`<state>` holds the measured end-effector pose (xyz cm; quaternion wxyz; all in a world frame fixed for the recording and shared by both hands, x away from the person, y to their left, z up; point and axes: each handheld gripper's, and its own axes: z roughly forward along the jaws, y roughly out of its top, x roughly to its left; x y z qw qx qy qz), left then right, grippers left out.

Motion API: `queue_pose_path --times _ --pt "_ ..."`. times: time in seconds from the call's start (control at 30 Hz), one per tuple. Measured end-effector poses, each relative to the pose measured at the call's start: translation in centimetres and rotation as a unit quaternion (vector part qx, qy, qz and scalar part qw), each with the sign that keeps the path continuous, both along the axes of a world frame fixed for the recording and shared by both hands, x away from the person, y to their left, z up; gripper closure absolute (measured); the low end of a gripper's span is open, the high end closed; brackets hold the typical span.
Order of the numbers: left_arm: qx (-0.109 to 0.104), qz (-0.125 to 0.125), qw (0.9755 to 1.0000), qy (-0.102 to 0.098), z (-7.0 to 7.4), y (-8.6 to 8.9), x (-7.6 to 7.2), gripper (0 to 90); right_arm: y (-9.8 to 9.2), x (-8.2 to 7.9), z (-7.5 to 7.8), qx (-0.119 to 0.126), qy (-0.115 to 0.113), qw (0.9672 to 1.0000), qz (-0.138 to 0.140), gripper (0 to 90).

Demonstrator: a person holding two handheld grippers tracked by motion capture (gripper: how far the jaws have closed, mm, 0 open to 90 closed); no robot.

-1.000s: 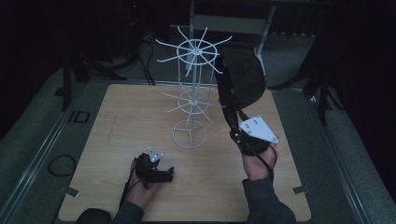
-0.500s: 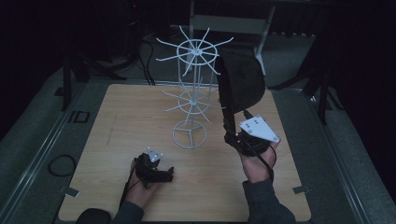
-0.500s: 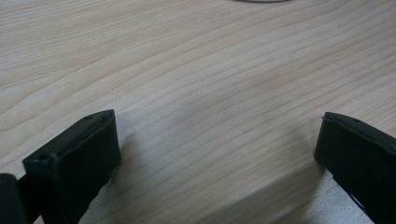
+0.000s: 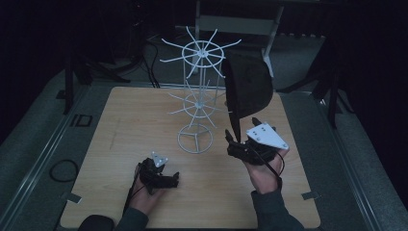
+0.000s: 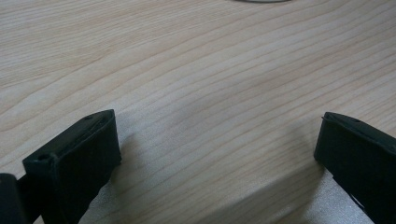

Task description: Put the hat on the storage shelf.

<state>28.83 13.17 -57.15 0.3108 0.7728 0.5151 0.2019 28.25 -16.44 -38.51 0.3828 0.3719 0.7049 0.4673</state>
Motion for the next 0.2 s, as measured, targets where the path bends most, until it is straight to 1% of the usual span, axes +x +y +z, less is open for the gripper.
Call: queue_pose_path --times 0.07,0.1,0.2 --pt "0.0 0.0 1.0 0.0 0.0 0.0 0.0 0.2 -0.08 -0.09 -0.03 0.001 0.0 1.0 0.0 12.7" --pt "0.0 0.0 1.0 0.0 0.0 0.0 0.0 0.2 -0.34 -0.3 -0.11 0.008 0.002 1.0 0.001 12.6" --pt "0.0 0.0 1.0 0.0 0.0 0.0 0.0 0.2 -0.71 -0.61 -0.27 0.012 0.003 0.9999 0.001 12.6"
